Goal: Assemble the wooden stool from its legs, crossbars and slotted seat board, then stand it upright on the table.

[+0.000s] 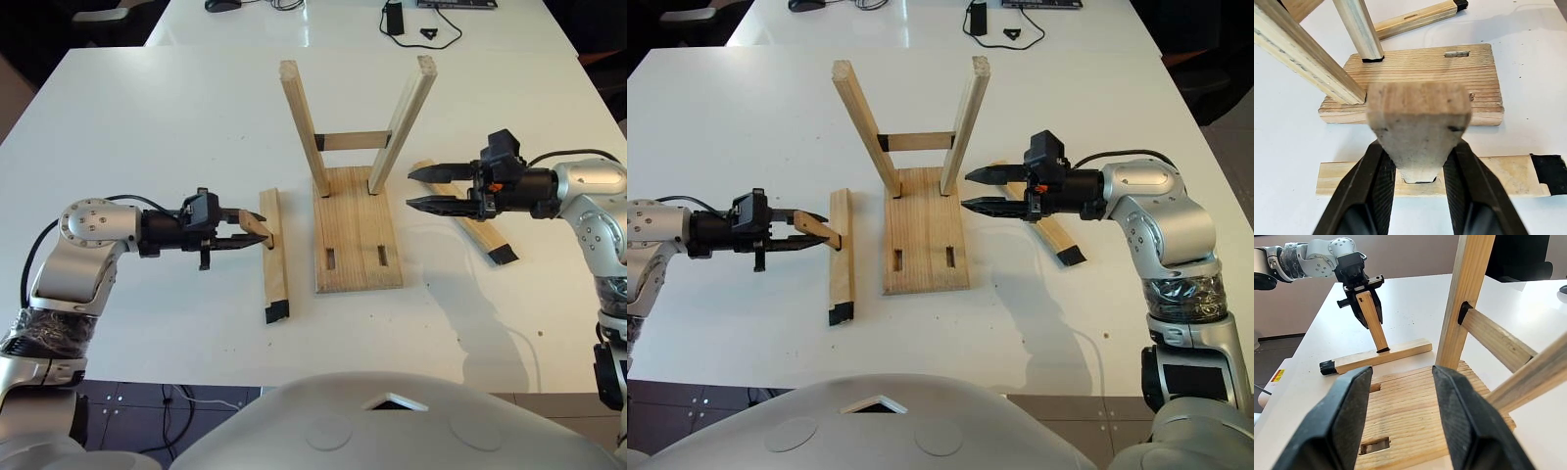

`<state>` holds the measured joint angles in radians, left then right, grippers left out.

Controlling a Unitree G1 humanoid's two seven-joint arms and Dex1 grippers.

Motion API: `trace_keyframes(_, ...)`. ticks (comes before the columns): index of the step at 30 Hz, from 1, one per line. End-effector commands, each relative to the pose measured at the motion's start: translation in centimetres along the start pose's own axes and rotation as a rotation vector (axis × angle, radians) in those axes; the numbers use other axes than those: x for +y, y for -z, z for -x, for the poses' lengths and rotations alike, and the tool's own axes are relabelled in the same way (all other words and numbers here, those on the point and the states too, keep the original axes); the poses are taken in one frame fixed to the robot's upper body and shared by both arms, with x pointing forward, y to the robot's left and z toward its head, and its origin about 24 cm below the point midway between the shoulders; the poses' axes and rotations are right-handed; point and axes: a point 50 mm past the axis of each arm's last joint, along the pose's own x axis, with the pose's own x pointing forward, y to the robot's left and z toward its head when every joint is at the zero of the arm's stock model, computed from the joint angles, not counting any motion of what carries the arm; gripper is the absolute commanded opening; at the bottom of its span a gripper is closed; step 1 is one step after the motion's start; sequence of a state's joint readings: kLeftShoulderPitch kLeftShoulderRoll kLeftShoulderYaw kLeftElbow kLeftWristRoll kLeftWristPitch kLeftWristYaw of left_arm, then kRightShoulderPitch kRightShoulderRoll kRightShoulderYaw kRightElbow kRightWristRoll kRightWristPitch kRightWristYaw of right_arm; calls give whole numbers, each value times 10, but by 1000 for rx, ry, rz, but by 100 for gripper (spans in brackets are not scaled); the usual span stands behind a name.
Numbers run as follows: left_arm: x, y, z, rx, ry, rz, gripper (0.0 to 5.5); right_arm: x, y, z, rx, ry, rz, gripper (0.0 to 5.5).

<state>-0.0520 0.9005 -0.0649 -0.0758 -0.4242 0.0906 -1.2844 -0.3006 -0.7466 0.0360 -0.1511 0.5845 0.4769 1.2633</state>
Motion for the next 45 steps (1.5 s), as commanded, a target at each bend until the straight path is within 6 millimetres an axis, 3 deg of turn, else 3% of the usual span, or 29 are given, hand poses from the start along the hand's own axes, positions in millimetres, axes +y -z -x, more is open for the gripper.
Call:
trace_keyframes(1, -29, 42, -20, 132, 111, 237, 129, 0, 3, -2, 21, 1, 7, 225)
trace_keyframes(8, -39, 54, -34, 156, 113, 257, 129, -3, 4, -4, 39, -2, 15, 225)
trace_keyframes(15, -52, 72, -31, 166, 87, 306, 129, -6, 6, -4, 55, 4, 25, 225)
trace_keyframes(32, -78, 82, -37, 125, 117, 380, 129, -10, 8, -4, 91, 15, 46, 225)
trace_keyframes(41, -64, 91, -39, 172, -26, 392, 129, -10, 7, -4, 90, 12, 50, 225)
trace_keyframes(42, -62, 92, -39, 182, -42, 383, 165, -10, 7, -4, 90, 11, 50, 225)
trace_keyframes(45, -56, 89, -41, 171, -77, 371, 205, -11, 7, -3, 91, 9, 51, 225)
